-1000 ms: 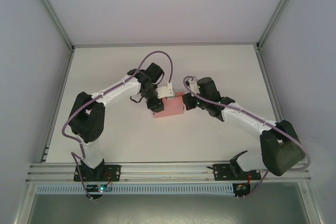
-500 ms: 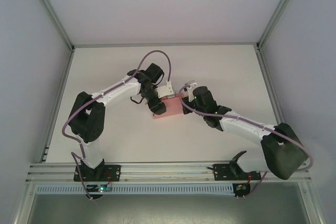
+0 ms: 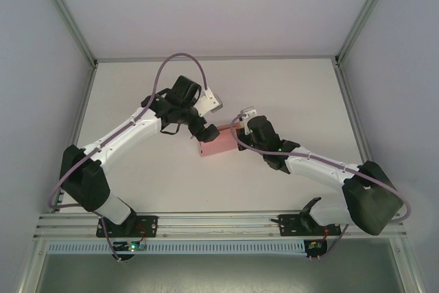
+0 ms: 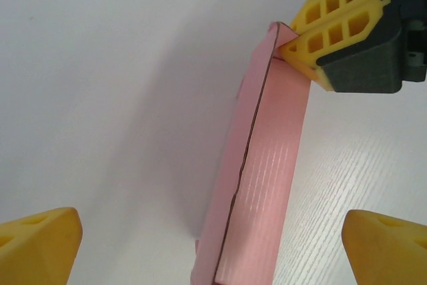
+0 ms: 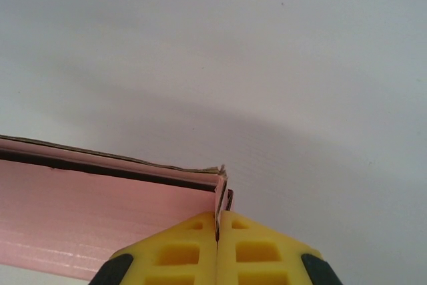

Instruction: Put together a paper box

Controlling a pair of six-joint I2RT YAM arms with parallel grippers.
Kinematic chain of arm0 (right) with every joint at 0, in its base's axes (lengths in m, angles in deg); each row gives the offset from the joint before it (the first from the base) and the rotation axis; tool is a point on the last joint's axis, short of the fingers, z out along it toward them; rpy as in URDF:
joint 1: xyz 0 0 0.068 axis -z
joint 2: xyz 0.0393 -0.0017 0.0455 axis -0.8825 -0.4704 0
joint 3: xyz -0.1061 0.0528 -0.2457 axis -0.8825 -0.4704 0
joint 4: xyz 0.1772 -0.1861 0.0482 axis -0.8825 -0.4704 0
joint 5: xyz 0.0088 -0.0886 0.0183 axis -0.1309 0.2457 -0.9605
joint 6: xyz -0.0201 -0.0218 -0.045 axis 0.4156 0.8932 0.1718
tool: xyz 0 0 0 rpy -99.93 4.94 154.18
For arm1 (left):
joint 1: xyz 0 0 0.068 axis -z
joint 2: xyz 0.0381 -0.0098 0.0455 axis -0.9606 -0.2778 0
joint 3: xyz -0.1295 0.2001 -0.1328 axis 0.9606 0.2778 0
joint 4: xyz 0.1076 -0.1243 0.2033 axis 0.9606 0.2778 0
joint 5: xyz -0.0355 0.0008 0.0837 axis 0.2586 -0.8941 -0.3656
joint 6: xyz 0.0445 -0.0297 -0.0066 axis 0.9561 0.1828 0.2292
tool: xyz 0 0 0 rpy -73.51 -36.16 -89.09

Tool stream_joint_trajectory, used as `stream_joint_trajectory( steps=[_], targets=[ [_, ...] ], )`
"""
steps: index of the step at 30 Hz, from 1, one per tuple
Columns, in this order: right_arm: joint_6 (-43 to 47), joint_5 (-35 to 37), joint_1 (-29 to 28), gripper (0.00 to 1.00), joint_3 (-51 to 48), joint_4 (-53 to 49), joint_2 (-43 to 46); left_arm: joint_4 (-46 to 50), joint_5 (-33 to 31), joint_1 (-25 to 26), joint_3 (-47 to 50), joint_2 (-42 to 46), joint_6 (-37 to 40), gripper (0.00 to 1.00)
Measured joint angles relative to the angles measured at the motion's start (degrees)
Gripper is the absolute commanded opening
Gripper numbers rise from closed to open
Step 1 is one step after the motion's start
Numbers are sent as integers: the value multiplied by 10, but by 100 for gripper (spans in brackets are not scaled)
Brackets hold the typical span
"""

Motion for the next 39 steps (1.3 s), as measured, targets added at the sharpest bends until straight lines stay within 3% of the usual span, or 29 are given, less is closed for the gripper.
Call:
stream_joint_trajectory(
  steps=[2,4,6,22,32,36,39],
  targets=[
    [-6,8,-4,0,9,-12,-5,3,-20,0,8,3,-23,89],
    [-12,12,-10,0,15,-20,-8,9,-47,0,19,4,-44,69],
    [-14,14,-11,0,19,-26,-10,23,-69,0,29,3,-59,59],
    [-14,24,-19,0,40,-59,-18,59,-80,0,46,2,-142,41],
    [-13,34,-30,0,45,-68,-18,61,-92,0,46,-17,-195,20],
    [-13,54,-42,0,45,-74,-18,61,-92,0,44,-23,-222,2],
    [-13,75,-52,0,45,-77,-18,70,-94,-2,33,-30,-238,0]
  ],
)
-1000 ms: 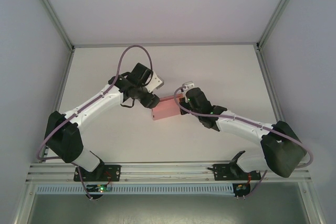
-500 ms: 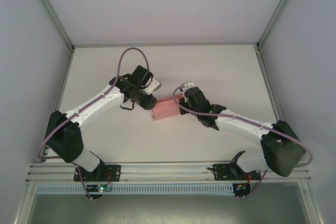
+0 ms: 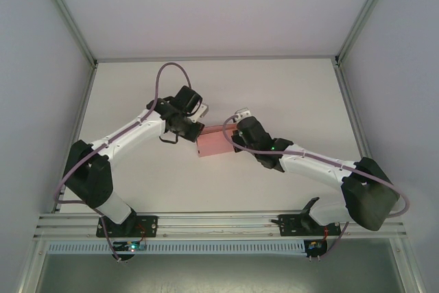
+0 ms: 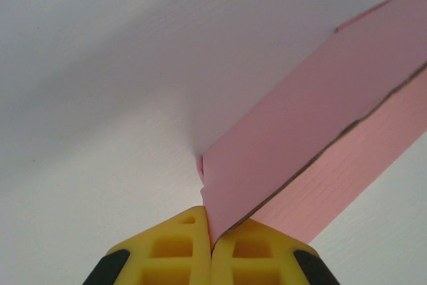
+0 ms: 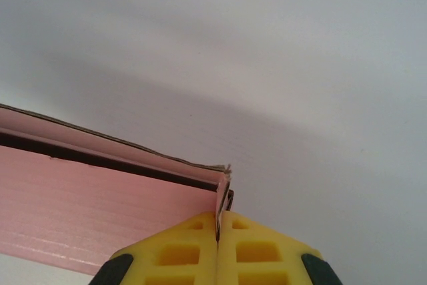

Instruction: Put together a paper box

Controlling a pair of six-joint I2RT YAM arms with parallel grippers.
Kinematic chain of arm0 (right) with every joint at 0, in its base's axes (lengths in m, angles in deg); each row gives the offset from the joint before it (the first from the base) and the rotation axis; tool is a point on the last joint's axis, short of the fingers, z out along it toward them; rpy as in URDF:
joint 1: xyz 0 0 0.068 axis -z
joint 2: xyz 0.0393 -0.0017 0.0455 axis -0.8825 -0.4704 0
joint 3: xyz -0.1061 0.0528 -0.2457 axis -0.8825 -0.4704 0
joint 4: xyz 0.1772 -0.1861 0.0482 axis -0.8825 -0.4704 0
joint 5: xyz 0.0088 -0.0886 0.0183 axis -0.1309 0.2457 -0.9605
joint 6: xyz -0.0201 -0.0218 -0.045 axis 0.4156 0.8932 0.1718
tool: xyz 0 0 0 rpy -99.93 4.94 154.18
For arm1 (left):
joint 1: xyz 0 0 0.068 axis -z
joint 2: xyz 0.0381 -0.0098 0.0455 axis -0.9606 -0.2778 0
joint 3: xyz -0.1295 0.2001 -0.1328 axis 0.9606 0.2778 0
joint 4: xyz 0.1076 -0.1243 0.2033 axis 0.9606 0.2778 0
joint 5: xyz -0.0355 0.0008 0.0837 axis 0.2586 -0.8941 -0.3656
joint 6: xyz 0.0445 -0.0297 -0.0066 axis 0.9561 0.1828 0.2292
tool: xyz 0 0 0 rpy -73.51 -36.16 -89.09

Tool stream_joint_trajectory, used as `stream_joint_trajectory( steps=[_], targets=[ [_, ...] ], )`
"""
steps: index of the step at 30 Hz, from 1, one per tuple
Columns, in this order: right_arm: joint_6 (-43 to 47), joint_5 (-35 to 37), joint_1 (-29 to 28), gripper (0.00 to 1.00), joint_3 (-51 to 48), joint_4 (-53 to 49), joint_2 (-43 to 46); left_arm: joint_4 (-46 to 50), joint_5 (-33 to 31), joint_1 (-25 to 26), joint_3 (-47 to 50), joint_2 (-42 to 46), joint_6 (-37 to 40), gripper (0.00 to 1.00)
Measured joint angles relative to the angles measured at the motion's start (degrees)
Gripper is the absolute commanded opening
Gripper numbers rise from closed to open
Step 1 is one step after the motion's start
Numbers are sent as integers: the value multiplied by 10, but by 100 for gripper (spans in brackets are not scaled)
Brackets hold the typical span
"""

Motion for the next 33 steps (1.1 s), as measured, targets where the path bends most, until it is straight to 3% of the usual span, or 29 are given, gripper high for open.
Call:
stream_joint_trajectory(
  steps=[5,11,15,33],
  targets=[
    [2,45,-23,0,0,-9,-2,31,12,-9,-36,-27,-29,0],
    [2,106,-58,0,0,-6,-13,37,96,-53,-52,-47,-116,0],
    [1,130,-72,0,3,2,-28,42,119,-68,-57,-56,-163,0],
    [-28,174,-106,0,2,4,-34,-10,85,-48,18,-8,-293,0]
  ],
)
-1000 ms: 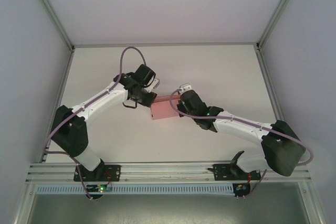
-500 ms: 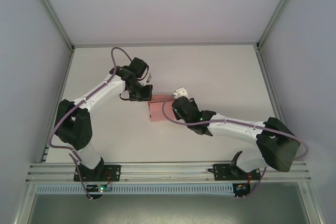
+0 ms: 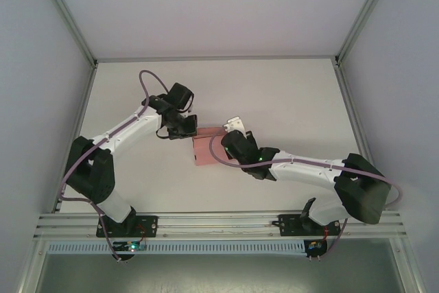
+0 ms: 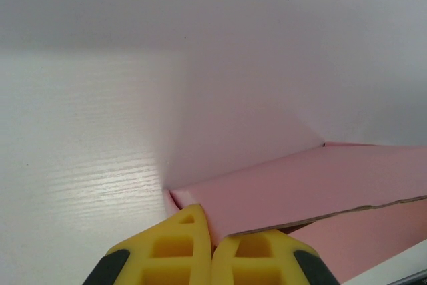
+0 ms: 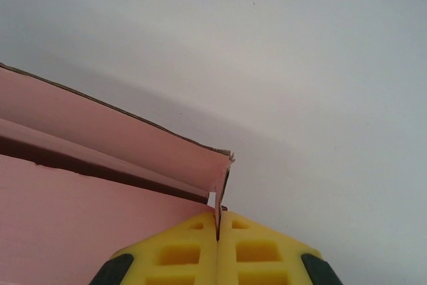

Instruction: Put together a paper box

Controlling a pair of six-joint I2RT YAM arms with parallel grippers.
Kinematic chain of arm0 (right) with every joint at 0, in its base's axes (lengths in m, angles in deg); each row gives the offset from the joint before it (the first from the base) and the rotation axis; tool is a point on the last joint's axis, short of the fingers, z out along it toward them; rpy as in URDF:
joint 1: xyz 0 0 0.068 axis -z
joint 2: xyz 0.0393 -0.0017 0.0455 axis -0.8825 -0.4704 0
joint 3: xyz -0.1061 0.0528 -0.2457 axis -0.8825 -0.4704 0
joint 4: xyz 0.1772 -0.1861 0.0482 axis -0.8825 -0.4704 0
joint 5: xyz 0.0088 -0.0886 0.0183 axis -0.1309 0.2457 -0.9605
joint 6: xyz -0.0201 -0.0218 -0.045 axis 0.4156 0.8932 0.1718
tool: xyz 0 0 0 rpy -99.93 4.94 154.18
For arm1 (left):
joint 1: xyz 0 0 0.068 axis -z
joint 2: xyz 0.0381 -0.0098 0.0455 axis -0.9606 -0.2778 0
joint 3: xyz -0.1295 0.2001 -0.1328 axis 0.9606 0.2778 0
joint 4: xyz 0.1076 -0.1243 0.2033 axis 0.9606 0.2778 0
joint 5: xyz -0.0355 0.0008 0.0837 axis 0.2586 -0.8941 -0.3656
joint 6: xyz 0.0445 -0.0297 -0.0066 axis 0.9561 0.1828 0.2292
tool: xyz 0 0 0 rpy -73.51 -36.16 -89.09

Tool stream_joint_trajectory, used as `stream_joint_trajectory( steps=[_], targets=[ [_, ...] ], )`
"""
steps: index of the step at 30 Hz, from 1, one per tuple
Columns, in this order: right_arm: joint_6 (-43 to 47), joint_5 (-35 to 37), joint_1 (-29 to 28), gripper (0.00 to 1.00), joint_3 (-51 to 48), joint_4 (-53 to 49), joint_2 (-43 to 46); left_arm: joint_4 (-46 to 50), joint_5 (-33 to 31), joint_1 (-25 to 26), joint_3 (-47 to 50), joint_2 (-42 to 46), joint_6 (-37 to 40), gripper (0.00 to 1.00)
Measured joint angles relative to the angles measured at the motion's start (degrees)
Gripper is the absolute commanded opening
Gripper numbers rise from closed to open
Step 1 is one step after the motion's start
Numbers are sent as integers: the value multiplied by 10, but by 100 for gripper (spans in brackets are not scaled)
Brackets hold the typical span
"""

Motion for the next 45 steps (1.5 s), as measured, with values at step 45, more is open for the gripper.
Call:
stream_joint_trajectory(
  steps=[45],
  targets=[
    [-110,225,-104,0,-96,117,-10,-246,-224,183,244,184,-84,0]
  ],
)
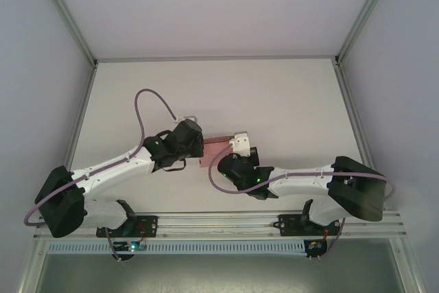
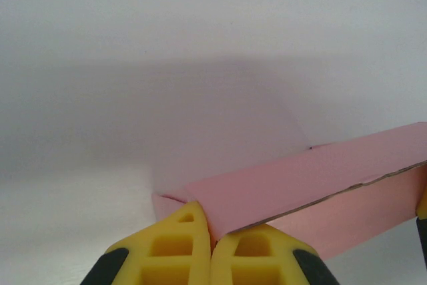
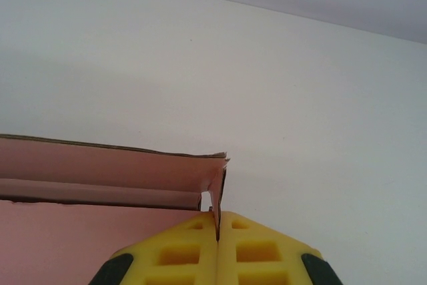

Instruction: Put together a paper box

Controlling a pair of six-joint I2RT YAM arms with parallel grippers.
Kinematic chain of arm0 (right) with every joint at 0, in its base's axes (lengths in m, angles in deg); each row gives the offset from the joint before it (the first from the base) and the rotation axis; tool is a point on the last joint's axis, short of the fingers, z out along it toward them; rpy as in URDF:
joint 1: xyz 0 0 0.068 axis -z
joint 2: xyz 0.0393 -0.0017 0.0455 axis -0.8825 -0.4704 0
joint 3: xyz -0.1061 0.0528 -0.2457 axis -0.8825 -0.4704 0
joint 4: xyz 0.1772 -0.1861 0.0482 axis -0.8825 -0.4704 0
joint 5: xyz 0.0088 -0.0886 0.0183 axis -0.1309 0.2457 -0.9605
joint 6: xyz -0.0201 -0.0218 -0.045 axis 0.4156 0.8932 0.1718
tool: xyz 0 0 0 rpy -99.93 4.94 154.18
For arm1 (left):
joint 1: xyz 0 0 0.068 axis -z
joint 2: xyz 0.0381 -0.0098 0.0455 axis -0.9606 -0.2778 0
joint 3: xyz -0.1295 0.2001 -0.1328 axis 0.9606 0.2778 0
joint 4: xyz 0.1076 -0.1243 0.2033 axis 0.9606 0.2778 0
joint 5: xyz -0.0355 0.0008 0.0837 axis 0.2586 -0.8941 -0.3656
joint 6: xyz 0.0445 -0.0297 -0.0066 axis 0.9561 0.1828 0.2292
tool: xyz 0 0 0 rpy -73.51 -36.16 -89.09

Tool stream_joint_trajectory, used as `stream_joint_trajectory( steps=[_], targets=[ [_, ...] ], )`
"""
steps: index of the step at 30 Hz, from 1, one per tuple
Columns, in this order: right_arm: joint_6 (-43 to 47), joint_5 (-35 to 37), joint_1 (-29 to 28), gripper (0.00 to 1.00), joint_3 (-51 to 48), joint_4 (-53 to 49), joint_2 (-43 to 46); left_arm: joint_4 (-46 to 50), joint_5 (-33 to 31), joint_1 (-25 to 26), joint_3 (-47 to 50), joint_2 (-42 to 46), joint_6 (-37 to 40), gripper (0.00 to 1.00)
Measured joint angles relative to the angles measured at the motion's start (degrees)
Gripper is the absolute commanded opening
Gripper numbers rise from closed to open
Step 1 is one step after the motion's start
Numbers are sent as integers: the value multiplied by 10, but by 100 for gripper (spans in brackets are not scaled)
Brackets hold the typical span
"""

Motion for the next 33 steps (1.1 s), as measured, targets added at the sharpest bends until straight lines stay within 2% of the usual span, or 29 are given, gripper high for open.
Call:
stream_joint_trajectory(
  steps=[3,5,8,9,10,11,13,14,16,18,22,26,30,33],
  targets=[
    [2,0,0,0,-2,5,0,-55,-19,11,44,23,9,2],
    [2,1,0,0,-2,7,0,-91,-32,22,75,40,19,9],
    [5,0,0,0,-5,16,0,-135,-45,35,117,64,36,12],
    [7,0,0,0,-7,19,0,-138,-47,37,122,69,41,19],
    [7,0,0,0,-7,22,-1,-137,-47,38,122,72,44,33],
    [9,-1,0,0,-7,25,-2,-128,-40,40,119,73,49,40],
    [11,-4,0,0,-7,33,-5,-111,-34,46,106,72,59,46],
    [13,-6,0,0,-7,35,-6,-91,-29,48,93,71,63,56],
    [16,-7,0,0,-7,42,-9,-45,-20,51,70,66,64,68],
    [18,-7,0,0,-5,46,-12,4,-9,52,41,58,69,100],
    [20,-7,0,0,-5,51,-14,80,-6,52,-19,56,61,100],
    [21,-9,1,0,-5,51,-14,117,-18,41,-43,74,-1,100],
    [22,-10,1,0,-4,55,-17,133,16,-33,-41,86,-70,99],
    [24,-11,1,0,-2,58,-19,100,60,-97,-14,87,-110,100]
  ],
)
